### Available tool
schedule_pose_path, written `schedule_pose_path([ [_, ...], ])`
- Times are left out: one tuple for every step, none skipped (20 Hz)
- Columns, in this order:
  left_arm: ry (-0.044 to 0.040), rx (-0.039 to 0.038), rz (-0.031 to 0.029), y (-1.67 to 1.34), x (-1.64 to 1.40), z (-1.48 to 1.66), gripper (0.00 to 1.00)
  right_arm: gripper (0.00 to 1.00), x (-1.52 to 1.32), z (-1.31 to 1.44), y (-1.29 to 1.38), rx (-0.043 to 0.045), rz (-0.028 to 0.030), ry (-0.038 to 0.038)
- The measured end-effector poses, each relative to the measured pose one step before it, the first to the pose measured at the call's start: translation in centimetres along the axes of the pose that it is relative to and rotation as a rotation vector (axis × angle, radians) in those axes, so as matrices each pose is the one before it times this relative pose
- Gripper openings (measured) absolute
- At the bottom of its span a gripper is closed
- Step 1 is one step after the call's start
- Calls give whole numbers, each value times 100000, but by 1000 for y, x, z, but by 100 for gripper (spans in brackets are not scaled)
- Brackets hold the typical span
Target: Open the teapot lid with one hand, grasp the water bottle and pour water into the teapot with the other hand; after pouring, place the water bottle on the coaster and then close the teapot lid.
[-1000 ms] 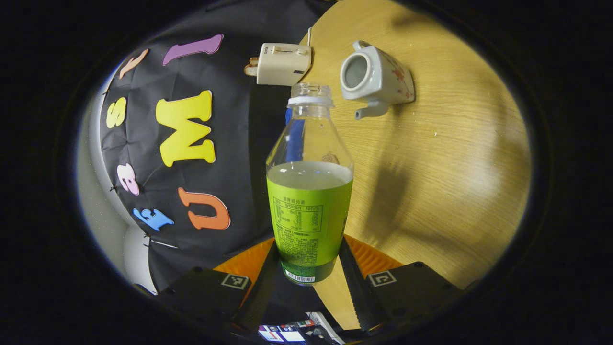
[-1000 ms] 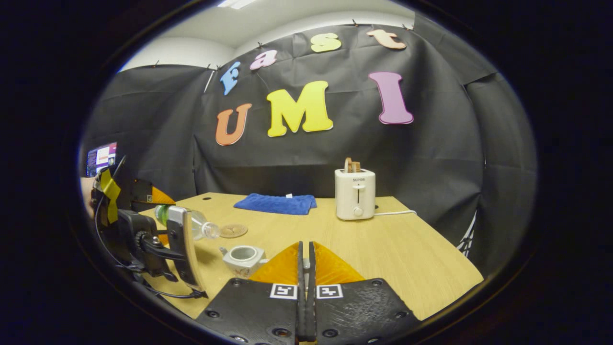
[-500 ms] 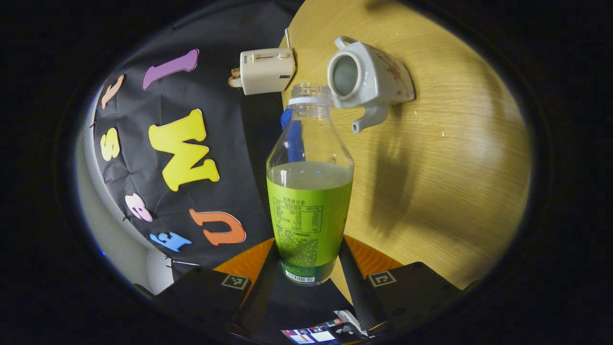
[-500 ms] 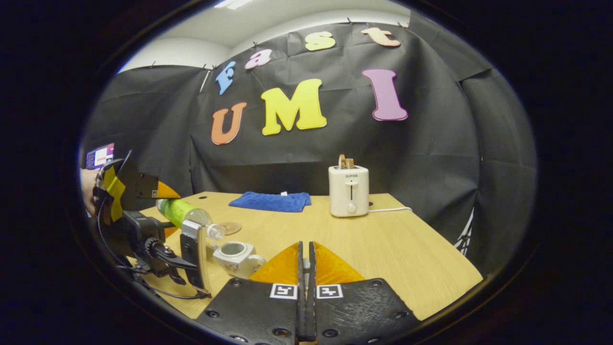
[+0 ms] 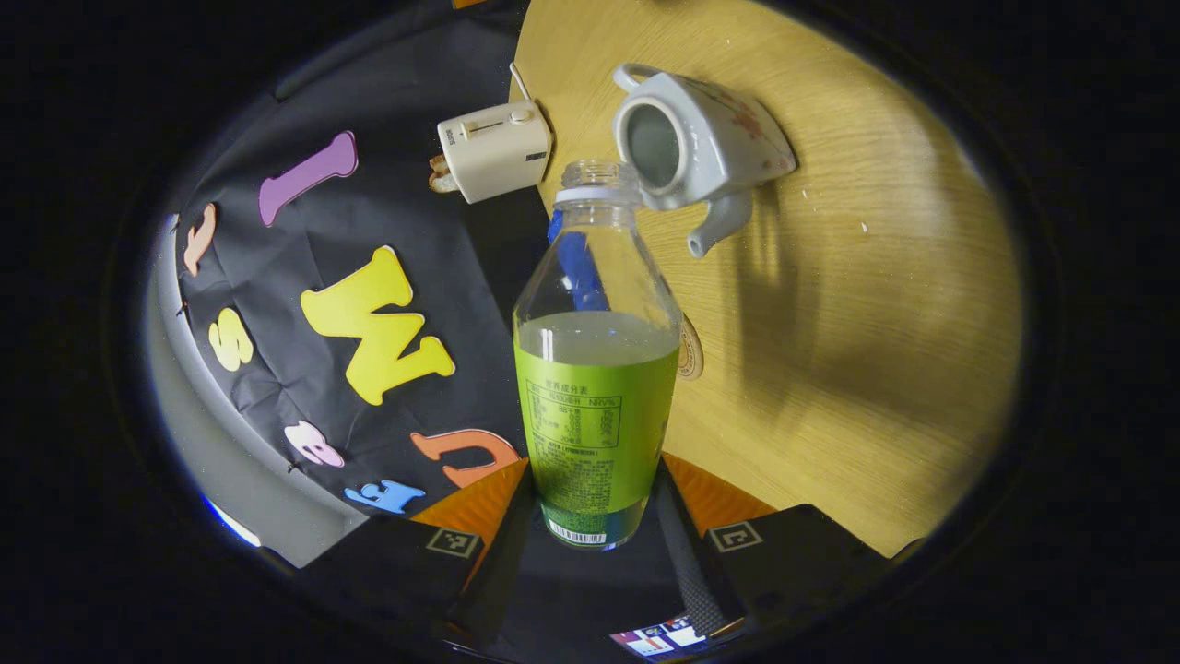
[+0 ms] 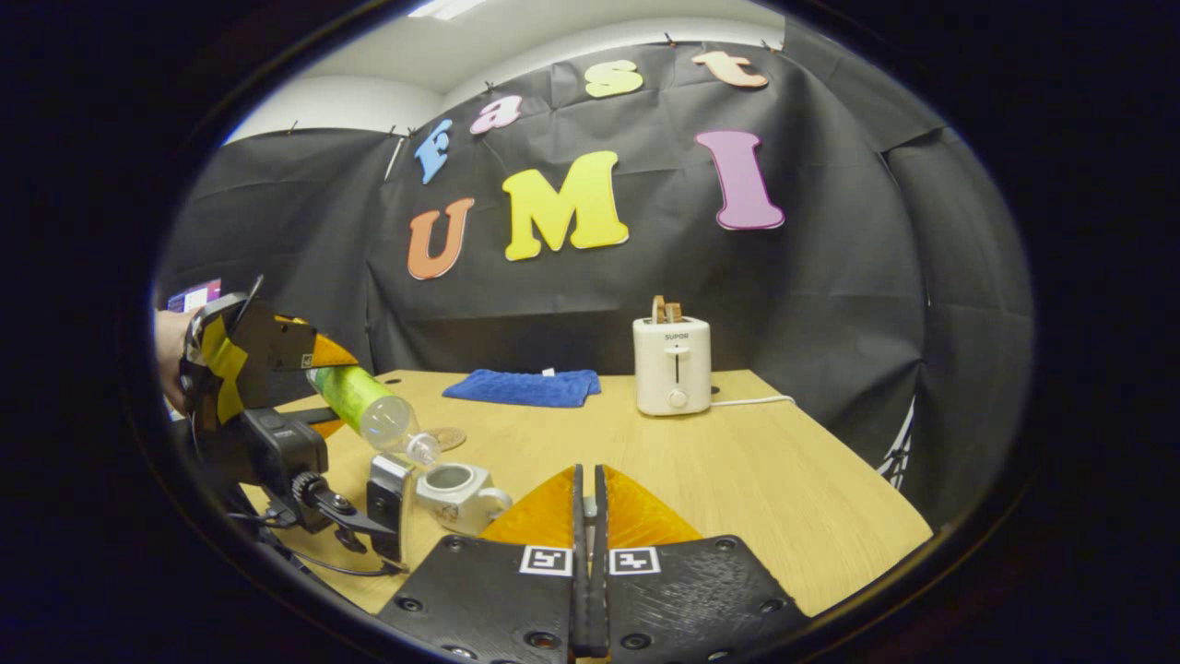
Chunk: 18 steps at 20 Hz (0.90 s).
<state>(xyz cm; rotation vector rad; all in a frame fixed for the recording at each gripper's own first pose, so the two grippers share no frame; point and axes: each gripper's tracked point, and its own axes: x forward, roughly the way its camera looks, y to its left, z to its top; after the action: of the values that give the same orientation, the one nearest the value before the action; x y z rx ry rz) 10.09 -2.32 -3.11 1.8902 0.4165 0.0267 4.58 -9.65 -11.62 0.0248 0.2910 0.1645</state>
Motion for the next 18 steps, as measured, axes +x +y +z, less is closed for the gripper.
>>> schedule_pose_path([
  [211, 1787, 1132, 387, -31, 52, 75, 0, -39, 128, -51, 99, 8, -288],
  [25, 1264, 882, 224, 9, 32, 75, 0, 62, 52, -12, 134, -7, -79],
  [501, 1216, 981, 415, 78, -97, 75, 0, -18, 57, -40, 36, 124, -39],
  [176, 1121, 592, 270, 22, -35, 75, 0, -29, -114, -31, -24, 0, 7],
  [526, 812, 34, 70, -15, -74, 75, 0, -53, 52, -16, 78, 57, -43],
  [435, 887, 95, 70, -34, -65, 75, 0, -67, -15, 23, 77, 104, -20],
  [-300, 1180, 276, 113, -38, 106, 75, 0, -102, 57, -4, 25, 69, -125],
  [395, 1010, 115, 306, 187, -135, 75, 0, -86, 21, -54, 125, -97, -217],
  [-42, 793, 73, 136, 92, 9, 75, 0, -18, 60, -61, 2, -73, -76],
  [202, 607, 305, 196, -5, -75, 75, 0, 25, -8, -72, 120, -59, -61],
  [-176, 379, 164, 112, 73, 56, 75, 0, -9, 45, -9, 62, 39, -38],
  [240, 606, 246, -46, -123, 37, 72, 0, -26, -42, 11, -43, 27, -50],
  [52, 1079, 638, 182, 11, 92, 72, 0, 8, -12, 12, -36, 31, 95],
  [623, 1232, 827, 107, -122, 10, 75, 0, 7, -21, 34, 2, 127, 86],
  [480, 1579, 460, 204, -86, -89, 75, 0, -41, -33, -30, -63, -34, 119],
  [-112, 1754, 493, 411, 109, -48, 75, 0, 17, -12, -4, 10, -5, 30],
  [103, 1195, 459, 208, 50, -24, 75, 0, 27, 25, -11, 135, 12, 44],
  [-176, 833, 417, 57, 27, -9, 75, 0, 24, -167, -77, 119, -9, 38],
])
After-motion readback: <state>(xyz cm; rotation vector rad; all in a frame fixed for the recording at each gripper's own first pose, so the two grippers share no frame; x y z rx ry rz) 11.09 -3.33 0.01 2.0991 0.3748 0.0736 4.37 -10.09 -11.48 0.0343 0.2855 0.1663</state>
